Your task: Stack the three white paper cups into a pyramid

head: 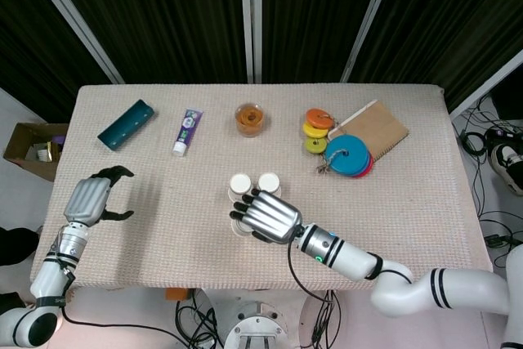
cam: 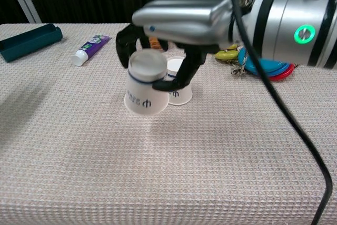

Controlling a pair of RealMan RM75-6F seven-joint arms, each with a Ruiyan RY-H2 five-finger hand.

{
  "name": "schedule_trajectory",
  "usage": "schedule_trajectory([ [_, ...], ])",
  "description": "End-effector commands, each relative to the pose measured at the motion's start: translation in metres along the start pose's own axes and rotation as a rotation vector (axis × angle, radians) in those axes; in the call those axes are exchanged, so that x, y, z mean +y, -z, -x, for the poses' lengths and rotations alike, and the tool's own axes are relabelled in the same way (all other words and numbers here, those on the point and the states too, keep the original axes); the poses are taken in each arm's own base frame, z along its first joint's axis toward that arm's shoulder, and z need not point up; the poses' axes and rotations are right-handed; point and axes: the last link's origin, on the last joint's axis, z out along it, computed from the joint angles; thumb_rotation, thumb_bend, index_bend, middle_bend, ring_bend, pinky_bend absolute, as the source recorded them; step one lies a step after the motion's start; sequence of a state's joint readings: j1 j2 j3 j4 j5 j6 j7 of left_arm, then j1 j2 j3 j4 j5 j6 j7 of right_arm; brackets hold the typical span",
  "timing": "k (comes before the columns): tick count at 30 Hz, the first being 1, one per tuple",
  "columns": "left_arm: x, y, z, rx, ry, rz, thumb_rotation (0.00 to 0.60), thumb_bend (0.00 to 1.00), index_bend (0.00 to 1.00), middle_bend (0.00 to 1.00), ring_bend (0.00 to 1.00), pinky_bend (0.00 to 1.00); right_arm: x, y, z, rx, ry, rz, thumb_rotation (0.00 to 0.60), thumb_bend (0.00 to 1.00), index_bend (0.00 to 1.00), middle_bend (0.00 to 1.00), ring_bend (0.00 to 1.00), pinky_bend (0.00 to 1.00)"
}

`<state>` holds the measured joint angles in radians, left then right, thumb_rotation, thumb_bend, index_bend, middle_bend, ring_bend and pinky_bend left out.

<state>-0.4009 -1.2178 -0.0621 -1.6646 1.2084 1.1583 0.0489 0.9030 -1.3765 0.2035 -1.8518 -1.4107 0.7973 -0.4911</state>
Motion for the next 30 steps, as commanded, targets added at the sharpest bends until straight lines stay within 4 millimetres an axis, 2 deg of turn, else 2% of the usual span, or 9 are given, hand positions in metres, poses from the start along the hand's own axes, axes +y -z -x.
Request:
schedule_trajectory([
  [1,0.000,0.001,0.001,0.000,0.005,0.002,0.600,0.08,0.27,0.21,0.22,0.34,0.021,0.009,-0.028,0.048,0.033,0.071,0.600,0.35,0.50,0.47,0.32,0.46],
  [6,0.002,0.001,0.004,-0.010,0.012,0.007,0.600,0.08,0.27,0.20,0.21,0.34,0.044,-0.007,-0.039,0.006,0.032,0.136,0.600,0.35,0.50,0.46,0.32,0.46],
  [12,0.000,0.003,0.008,-0.034,0.014,-0.005,0.600,0.08,0.27,0.19,0.20,0.33,0.049,-0.035,-0.036,-0.060,0.066,0.151,0.600,0.35,0.50,0.45,0.32,0.46],
  [16,-0.002,0.004,0.009,-0.037,0.021,-0.013,0.600,0.08,0.27,0.19,0.20,0.33,0.053,-0.046,-0.030,-0.107,0.065,0.177,0.600,0.35,0.50,0.44,0.32,0.47],
  [30,-0.002,0.003,0.012,-0.042,0.030,-0.015,0.600,0.08,0.27,0.19,0.20,0.33,0.049,-0.058,-0.023,-0.182,-0.033,0.201,0.600,0.35,0.47,0.41,0.31,0.46],
])
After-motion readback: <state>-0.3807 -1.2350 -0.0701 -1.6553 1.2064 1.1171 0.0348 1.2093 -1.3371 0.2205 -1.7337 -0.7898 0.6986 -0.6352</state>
